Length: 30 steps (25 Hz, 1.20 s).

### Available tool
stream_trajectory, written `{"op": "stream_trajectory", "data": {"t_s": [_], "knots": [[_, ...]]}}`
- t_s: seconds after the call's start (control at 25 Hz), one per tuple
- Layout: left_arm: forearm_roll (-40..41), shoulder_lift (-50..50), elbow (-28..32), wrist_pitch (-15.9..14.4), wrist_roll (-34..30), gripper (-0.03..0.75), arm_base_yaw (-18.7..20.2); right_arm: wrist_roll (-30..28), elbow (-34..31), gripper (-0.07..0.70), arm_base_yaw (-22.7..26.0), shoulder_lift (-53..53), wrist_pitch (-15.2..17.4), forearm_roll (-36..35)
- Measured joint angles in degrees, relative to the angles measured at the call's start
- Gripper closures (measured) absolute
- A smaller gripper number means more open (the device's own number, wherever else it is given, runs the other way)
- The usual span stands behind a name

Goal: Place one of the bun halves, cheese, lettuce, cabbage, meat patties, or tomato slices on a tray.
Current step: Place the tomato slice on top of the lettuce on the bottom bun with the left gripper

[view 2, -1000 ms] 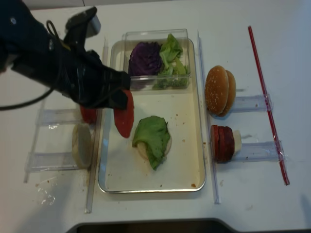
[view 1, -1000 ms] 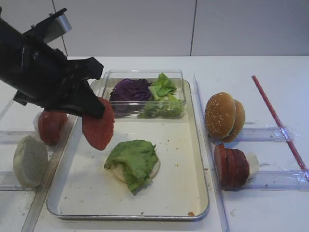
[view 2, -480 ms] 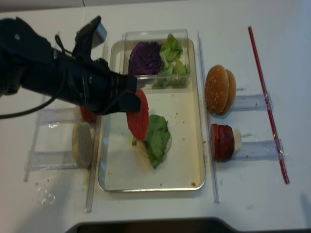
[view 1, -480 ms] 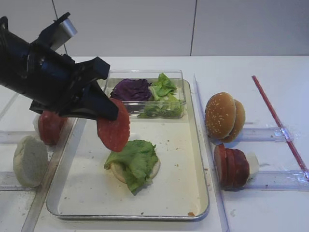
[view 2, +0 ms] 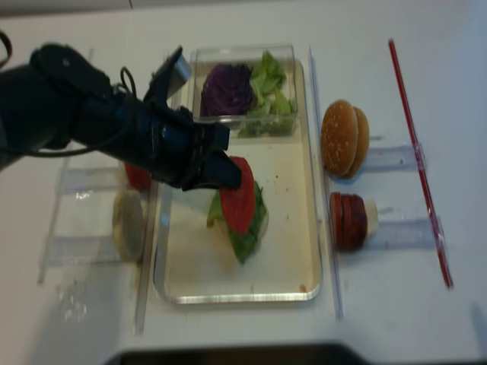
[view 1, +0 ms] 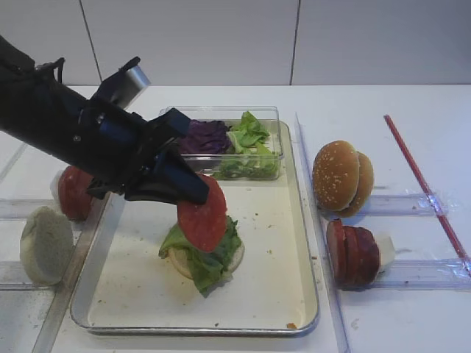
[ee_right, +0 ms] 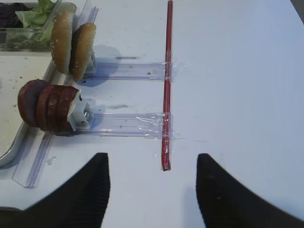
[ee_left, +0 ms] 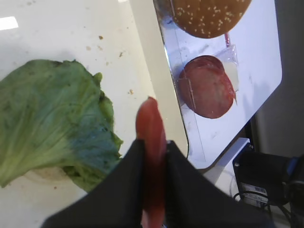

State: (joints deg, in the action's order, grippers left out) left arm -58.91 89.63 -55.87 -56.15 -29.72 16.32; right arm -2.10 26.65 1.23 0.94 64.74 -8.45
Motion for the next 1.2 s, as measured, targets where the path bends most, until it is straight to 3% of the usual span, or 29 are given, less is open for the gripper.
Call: {"op": "stream_trajectory", "data": {"t_s": [0.56,1.2], "knots": [[-6.08,5.47,0.00,0.00,-3.20,0.665,0.00,0.22,0.00,0.206,0.00,0.00,0.00,0.00],[-6.10,6.53,0.00,0.94,-5.28,0.665,0.00,0.22,0.00,0.206,0.00,0.00,0.00,0.00]]}}
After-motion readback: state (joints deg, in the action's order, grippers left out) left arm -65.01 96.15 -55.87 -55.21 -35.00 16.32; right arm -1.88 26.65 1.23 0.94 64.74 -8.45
